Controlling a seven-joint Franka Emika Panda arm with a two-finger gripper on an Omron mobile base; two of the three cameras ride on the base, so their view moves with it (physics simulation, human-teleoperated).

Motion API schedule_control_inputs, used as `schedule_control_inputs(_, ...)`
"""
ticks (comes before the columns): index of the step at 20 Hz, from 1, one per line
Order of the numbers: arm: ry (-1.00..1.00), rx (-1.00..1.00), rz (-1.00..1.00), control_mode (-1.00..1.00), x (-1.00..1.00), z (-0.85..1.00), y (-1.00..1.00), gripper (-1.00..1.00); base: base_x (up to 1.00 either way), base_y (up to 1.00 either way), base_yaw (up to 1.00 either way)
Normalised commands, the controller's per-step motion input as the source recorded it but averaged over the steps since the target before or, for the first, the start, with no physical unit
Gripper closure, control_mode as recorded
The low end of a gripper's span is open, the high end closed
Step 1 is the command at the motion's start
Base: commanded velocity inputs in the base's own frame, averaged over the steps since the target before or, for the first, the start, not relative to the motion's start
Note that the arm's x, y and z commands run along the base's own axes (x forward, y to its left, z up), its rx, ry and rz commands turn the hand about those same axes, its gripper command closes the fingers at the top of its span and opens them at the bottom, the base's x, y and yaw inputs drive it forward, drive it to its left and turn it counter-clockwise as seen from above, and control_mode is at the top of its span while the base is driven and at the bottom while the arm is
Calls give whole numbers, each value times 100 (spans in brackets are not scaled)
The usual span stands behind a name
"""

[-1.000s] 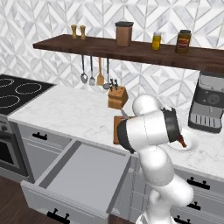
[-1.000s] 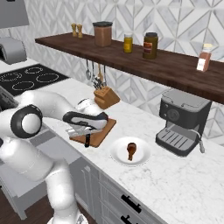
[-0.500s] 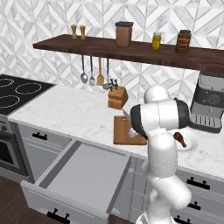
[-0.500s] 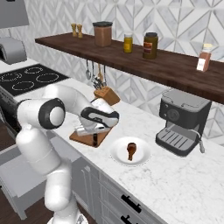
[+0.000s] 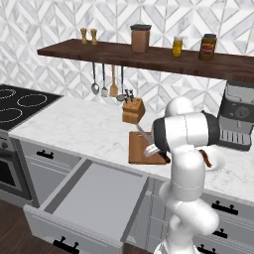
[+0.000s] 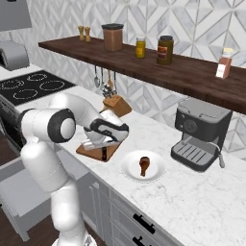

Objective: Pick up the knife from the drawer and place it on the cutting board. Then place the meat from the plate to the cutting board.

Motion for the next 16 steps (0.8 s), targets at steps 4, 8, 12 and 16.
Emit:
schedule_control_inputs(4,24,12,-30,-100,100,28,21,100,0,0,0)
schedule_control_inputs(8,28,15,-24,-100,100,13,7,100,0,0,0)
schedule_control_inputs(12,26,6,-16,-100,100,47,6,100,0,0,0)
schedule_control_inputs(16,23,4,-9,-100,100,62,11,100,0,0,0)
